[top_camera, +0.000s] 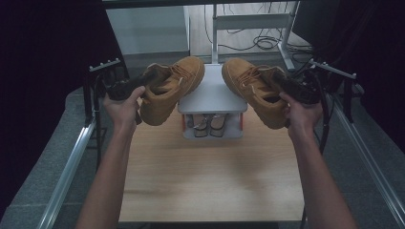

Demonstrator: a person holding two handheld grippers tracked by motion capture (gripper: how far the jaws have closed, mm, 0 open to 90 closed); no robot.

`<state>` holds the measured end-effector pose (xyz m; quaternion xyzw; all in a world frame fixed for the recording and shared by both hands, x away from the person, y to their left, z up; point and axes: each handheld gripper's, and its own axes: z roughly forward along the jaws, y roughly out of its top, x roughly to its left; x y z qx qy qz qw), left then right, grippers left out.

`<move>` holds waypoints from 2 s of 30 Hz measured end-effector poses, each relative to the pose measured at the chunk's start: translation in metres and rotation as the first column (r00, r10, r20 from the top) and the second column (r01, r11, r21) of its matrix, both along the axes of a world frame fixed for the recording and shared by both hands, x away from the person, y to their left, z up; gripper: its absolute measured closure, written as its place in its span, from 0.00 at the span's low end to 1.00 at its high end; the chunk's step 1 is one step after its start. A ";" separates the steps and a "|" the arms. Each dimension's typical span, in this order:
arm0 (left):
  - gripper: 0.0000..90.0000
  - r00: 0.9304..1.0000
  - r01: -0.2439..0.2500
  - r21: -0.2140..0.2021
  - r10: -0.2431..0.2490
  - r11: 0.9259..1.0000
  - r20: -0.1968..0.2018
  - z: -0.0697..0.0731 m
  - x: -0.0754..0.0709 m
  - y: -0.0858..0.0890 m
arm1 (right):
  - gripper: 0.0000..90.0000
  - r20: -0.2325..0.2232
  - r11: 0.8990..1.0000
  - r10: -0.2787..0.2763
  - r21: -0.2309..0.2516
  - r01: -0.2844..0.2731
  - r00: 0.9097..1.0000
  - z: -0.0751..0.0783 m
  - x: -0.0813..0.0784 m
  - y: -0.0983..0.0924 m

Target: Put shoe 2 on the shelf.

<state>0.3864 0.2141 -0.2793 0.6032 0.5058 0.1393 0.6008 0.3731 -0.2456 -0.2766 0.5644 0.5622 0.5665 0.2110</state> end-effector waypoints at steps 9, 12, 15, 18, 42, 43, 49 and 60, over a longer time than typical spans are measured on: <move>0.86 1.000 -0.009 0.027 0.009 1.000 0.001 0.003 0.004 -0.014 | 0.89 -0.006 1.000 -0.001 0.012 0.001 1.000 0.002 0.005 0.011; 0.86 1.000 -0.018 0.015 0.018 1.000 0.000 0.004 0.006 -0.017 | 0.89 -0.011 1.000 -0.006 0.026 0.007 1.000 0.002 0.008 0.014; 0.86 1.000 -0.031 0.013 0.031 0.999 -0.002 0.005 0.009 -0.022 | 0.89 -0.017 0.999 -0.015 0.036 0.015 1.000 0.001 0.011 0.018; 0.86 0.999 -0.051 0.015 0.051 0.999 -0.002 0.006 0.013 -0.029 | 0.89 -0.023 0.999 -0.026 0.034 0.027 0.999 0.001 0.016 0.024; 0.85 0.993 -0.097 -0.078 0.091 0.992 -0.069 0.003 0.054 -0.042 | 0.89 -0.096 0.977 -0.093 0.182 0.109 0.991 0.006 0.061 0.065; 0.85 0.993 -0.097 -0.082 0.091 0.992 -0.073 0.002 0.055 -0.043 | 0.89 -0.102 0.976 -0.089 0.188 0.107 0.991 0.005 0.062 0.067; 0.85 0.991 -0.095 -0.083 0.086 0.992 -0.102 -0.007 0.063 -0.044 | 0.89 -0.128 0.976 -0.085 0.189 0.108 0.988 -0.001 0.070 0.072; 0.81 0.986 -0.074 -0.111 0.056 0.991 -0.155 -0.028 0.081 -0.041 | 0.78 -0.165 0.990 -0.026 0.132 0.048 0.986 -0.007 0.091 0.068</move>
